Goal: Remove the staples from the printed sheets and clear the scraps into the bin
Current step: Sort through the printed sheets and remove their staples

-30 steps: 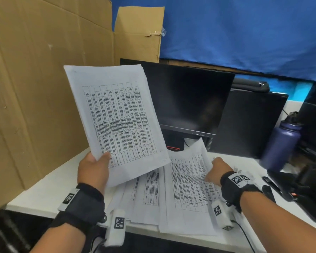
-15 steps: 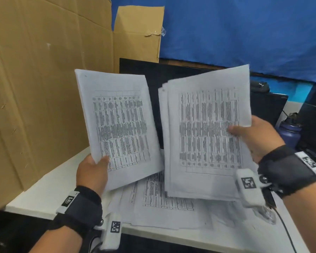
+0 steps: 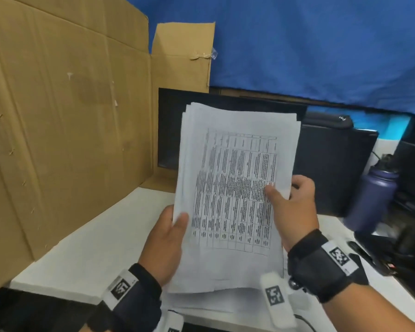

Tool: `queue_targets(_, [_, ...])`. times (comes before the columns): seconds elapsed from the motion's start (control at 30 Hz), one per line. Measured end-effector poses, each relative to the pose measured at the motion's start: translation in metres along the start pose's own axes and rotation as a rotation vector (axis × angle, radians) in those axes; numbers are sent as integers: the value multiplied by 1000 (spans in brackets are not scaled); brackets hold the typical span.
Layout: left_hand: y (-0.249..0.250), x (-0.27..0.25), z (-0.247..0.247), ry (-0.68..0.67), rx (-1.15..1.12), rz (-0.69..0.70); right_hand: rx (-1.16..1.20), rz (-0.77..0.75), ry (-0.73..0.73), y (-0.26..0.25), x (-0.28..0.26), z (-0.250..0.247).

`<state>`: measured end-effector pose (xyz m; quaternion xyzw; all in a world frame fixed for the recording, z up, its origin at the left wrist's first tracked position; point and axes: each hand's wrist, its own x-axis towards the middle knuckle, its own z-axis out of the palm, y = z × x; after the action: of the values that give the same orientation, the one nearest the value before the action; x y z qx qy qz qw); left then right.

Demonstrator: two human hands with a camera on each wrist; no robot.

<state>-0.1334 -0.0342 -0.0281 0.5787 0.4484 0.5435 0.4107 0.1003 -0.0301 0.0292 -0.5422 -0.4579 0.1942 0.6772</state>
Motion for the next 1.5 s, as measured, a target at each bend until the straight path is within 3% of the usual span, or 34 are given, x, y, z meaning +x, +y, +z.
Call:
queue_targets(0.07, [-5, 0, 2, 11, 131, 79, -6, -54, -28, 2, -5, -1])
queue_targets(0.13, [-10, 0, 1, 21, 120, 59, -20, -84, -89, 5, -9, -2])
queue_targets(0.23, [-15, -2, 2, 10, -3, -28, -25, -97, -170, 8, -15, -4])
queue_targets(0.43, [-24, -3, 12, -59, -225, -40, 45, -174, -191, 5, -17, -3])
queue_targets(0.57, [-29, -1, 10, 128, -121, 47, -53, -263, -166, -5, -9, -1])
queue_targets(0.77, [-25, 7, 5, 262, -231, 7, -61, -334, -210, -14, -10, 4])
queue_targets(0.97, [-13, -4, 4, 143, -226, 11, 31, -361, -277, -22, -16, 8])
queue_targets(1.17, [-19, -2, 9, 101, -17, 157, -60, -418, -159, -30, -9, 9])
queue_targets(1.23, [-22, 0, 8, 140, -40, 120, -57, -396, -124, -30, -7, 9])
queue_targets(1.37, [-32, 1, 7, 224, -80, -101, 2, -215, -135, -16, -14, 11])
queue_targets(1.5, [-43, -5, 10, 193, -41, -181, 6, -11, -162, 14, -36, 12])
